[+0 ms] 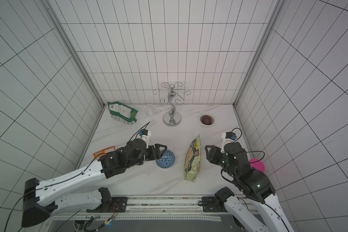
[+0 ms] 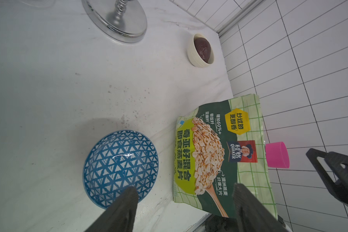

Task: Pour the oats into the breakfast bowl
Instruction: Open the oats bag at the center of the board.

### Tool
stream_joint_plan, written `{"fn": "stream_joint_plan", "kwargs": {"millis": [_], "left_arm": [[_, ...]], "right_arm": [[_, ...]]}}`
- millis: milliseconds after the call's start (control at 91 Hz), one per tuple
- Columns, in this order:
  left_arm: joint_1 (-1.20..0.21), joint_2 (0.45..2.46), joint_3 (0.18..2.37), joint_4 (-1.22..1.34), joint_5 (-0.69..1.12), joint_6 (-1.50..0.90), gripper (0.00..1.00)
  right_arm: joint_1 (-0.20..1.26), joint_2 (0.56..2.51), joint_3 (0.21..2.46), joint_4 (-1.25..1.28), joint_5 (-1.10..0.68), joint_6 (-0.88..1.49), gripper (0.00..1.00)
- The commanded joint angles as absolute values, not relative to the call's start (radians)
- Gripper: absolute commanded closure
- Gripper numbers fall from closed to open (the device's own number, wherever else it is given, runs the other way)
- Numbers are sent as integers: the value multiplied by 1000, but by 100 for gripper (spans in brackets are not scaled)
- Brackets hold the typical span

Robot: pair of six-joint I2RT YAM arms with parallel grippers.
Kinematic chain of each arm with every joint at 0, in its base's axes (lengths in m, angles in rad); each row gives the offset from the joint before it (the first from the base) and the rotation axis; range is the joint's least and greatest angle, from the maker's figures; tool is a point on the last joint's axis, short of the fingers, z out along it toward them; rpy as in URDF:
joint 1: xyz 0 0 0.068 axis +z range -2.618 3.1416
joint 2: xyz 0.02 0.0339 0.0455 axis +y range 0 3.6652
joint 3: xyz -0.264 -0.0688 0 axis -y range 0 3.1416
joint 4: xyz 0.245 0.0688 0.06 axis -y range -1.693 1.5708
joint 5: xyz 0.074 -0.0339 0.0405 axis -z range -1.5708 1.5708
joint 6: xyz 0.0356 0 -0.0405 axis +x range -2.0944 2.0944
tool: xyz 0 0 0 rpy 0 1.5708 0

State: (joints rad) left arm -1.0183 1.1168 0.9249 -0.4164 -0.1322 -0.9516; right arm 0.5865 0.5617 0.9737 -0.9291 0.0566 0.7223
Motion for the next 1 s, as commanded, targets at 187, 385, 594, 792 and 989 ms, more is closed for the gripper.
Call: {"fn": "stream_joint_plan", "kwargs": {"millis": [187,385,594,792,989], "left_arm": [[-1113,1224,999,-326,-135,-979,31],[-1150,1284,1031,-313,-153,-995,36],[-1157,1318,1043,-303,-174,-1027,39],[-1155,1306,1040,-357,-288,-1126,39],[-1156,1287,1023,-331,-303,-1149,41]], "right_arm": [[534,560,813,-879,-108,822,69],[523,597,764,-796,-175,833,78],[526,641,738,-628,-277,854,78],[526,709,783,-542,-338,853,78],[525,712,790,-587,-287,827,78]]}}
